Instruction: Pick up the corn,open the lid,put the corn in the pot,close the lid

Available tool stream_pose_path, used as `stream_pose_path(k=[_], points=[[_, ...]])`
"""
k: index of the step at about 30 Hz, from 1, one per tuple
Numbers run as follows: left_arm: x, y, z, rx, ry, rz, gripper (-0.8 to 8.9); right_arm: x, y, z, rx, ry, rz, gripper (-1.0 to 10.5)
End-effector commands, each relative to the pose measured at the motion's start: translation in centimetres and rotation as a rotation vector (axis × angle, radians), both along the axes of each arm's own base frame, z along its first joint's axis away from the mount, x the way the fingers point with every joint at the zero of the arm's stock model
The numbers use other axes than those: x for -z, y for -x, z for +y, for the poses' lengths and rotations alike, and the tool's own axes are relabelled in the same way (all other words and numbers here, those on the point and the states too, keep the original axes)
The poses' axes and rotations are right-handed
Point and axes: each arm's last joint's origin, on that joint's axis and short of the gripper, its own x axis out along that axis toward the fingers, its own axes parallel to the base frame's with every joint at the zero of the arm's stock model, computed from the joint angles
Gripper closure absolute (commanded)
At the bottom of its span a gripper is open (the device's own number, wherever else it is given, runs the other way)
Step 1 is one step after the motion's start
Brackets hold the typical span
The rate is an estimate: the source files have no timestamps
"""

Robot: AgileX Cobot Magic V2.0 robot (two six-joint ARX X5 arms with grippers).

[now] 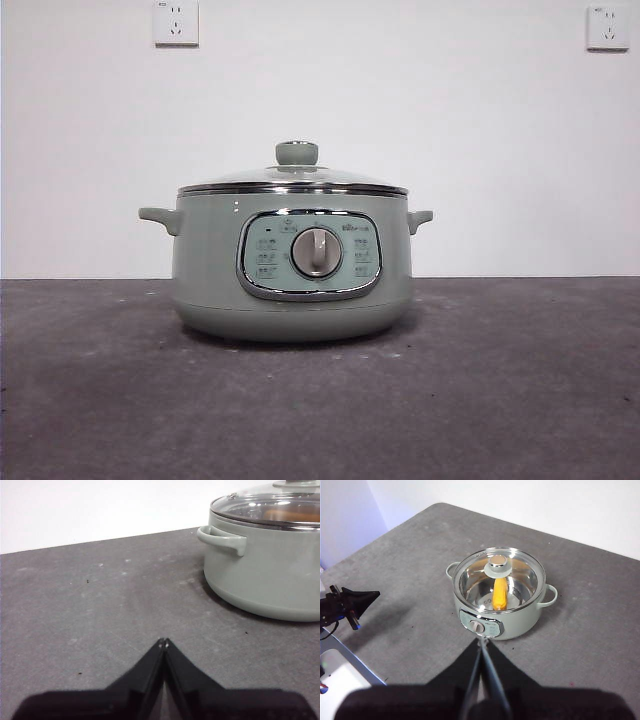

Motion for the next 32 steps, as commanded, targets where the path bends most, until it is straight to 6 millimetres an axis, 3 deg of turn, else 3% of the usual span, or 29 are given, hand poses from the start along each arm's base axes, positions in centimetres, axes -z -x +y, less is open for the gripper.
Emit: stream_pose_path(k=[1,8,12,16,19,23,32], points=[[0.3,-0.1,0.0,-0.005,0.009,0.002,8.17,0.4,-0.4,0.2,0.011,0.027,0.035,9.4],[0.3,-0.1,0.0,-0.005,0.009,0.002,8.17,0.3,-1.2,-0.4,0.181,0.137,-0.033,9.4],[0.3,-0.1,0.0,-0.005,0.009,0.003,8.17,0.1,-0.2,-1.5,0.239,0.023,-0.123,9.5],[0.3,-0.1,0.0,-0.005,0.009,0.003,8.17,1.9,1.5,-2.2,0.276,-0.065,-0.273,9.4],[0.3,-0.1,0.0,-0.005,0.009,0.003,8.17,5.3,2.0,-2.6,0.359,-0.045,-0.393,9.4],[0.3,-0.1,0.0,-0.005,0.009,0.003,8.17,10.9,0.8,-2.8,0.435,-0.04,-0.516,9.5],[0.3,-0.1,0.0,-0.005,0.009,0.003,8.17,23.1,-1.8,-3.0,0.498,-0.059,-0.581,9.4]])
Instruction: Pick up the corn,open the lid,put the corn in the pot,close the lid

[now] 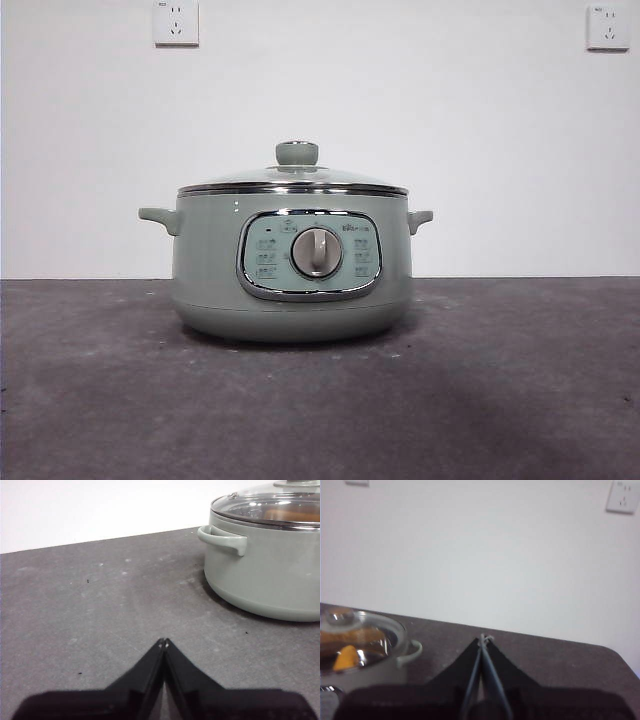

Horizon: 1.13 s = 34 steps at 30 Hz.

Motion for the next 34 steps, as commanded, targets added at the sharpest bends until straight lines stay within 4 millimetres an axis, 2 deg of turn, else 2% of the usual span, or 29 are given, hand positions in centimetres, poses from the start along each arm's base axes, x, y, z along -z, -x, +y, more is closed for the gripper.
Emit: stream_pose_path(k=[1,5,17,19,26,34], points=[[0.3,0.0,0.0,-0.005,0.009,0.001,8.17,3.8,-1.2,-0.1,0.012,-0.008,0.007,9.4],[0.3,0.0,0.0,-0.005,0.009,0.001,8.17,7.3,-2.3,-0.1,0.028,-0.022,0.003,9.4],[0.5,-0.2,0.0,-0.006,0.011,0.027,8.17,14.2,-4.0,-0.1,0.026,-0.069,0.23,9.5],[0.5,-0.2,0.0,-0.006,0.011,0.032,8.17,14.7,-3.9,-0.1,0.029,-0.069,0.28,9.4],[0.6,-0.2,0.0,-0.006,0.012,0.045,8.17,14.6,-4.0,-0.1,0.033,-0.144,0.283,9.4],[0.6,-0.2,0.0,-0.006,0.012,0.045,8.17,14.6,-4.0,-0.1,0.034,-0.147,0.284,9.5]])
